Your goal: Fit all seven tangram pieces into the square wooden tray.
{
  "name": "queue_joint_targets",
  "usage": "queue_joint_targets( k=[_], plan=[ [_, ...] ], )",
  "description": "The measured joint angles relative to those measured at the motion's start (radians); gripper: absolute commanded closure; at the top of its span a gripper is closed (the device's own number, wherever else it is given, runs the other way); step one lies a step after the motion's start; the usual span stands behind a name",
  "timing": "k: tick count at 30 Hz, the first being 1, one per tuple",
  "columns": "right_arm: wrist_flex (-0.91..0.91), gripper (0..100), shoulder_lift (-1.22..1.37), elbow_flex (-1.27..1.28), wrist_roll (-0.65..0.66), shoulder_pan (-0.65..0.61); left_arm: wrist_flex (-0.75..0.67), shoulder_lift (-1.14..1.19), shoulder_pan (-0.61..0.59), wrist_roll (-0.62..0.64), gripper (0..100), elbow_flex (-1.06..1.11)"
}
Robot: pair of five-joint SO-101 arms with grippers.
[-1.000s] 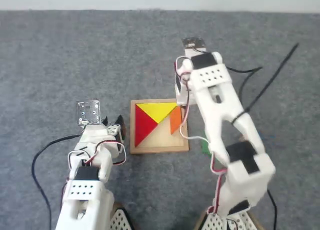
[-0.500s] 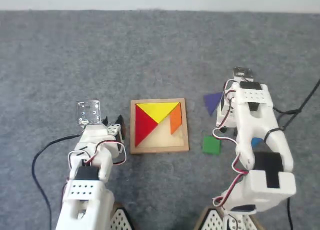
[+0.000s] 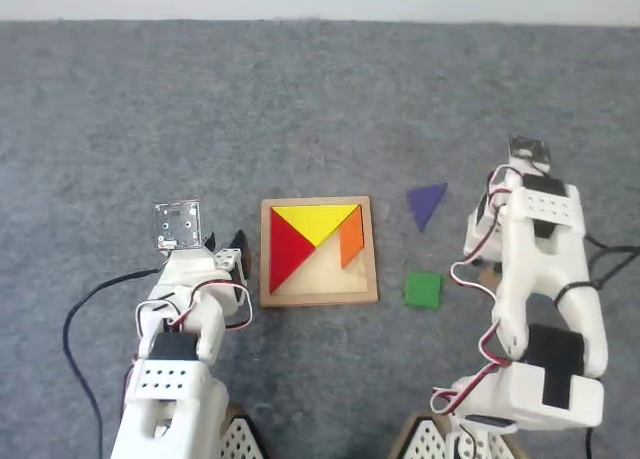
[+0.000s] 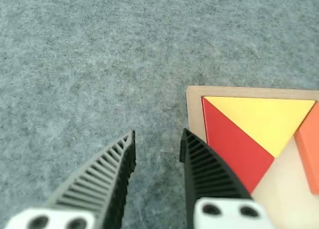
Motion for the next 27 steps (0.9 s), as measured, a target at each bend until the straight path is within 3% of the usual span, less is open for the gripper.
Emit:
queue_joint_targets(
  k=[13,19,27],
  plan=[
    [-0.074,85.4,0.052,0.086,0.051,0.026,0.0,0.0,0.0,0.0,85,0.0],
    [-0.018,85.9,0.18,-0.031,0.054,0.018,0.0,0.0,0.0,0.0,85,0.0],
    [-0.006,95.7,0.206,-0.058,0.054,0.0,0.0,0.0,0.0,0.0,85,0.0]
  ],
)
